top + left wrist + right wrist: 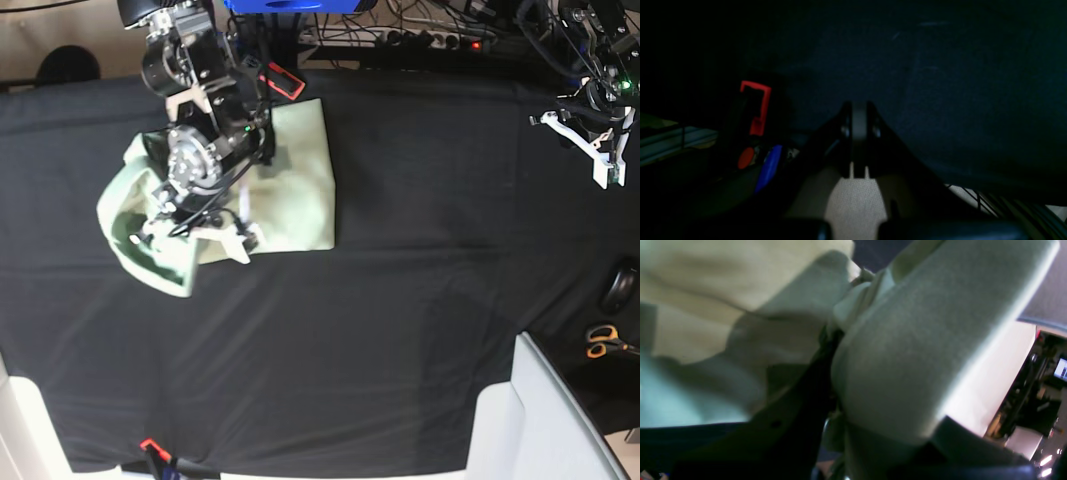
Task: Fold the T-shirt properly
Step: 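Press the folded part flat with the right gripper and release it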
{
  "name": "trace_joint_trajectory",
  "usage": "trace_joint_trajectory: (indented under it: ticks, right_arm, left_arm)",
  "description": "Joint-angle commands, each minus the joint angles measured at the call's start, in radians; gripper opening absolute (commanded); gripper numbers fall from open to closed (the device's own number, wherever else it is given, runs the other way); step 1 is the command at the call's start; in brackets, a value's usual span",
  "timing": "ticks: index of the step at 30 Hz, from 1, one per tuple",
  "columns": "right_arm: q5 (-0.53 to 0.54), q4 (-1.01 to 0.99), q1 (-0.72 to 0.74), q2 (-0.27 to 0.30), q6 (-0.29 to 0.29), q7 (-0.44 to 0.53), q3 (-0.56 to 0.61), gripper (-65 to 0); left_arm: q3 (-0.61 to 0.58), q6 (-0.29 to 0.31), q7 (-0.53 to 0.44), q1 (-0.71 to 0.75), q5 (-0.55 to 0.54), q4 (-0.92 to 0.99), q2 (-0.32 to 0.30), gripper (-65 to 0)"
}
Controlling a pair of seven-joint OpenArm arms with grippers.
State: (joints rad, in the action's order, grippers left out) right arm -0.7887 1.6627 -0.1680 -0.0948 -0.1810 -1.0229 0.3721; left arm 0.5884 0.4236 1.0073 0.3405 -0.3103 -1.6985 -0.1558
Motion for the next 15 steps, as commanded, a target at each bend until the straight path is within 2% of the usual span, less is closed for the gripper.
trace_joint_trajectory:
  ticks: [1, 10, 15]
  right_arm:
    - [-0.013, 0.012, 0.011, -0.006, 0.013, 0.006, 0.009, -64.7]
    - [-0.011, 0.009, 0.009, -0.01, 0.013, 0.006, 0.015, -64.7]
    - [-0.011, 0.009, -0.006, -0.013, 0.013, 0.0, 0.09, -64.7]
  left_arm:
    - [0.005, 0.001, -0.015, -0.001, 0.0, -0.018, -0.014, -65.0]
    - [0.005, 0.001, -0.015, -0.001, 0.0, -0.018, -0.014, -65.0]
    - [0.005, 0.001, -0.015, -0.001, 0.0, -0.019, -0.014, -65.0]
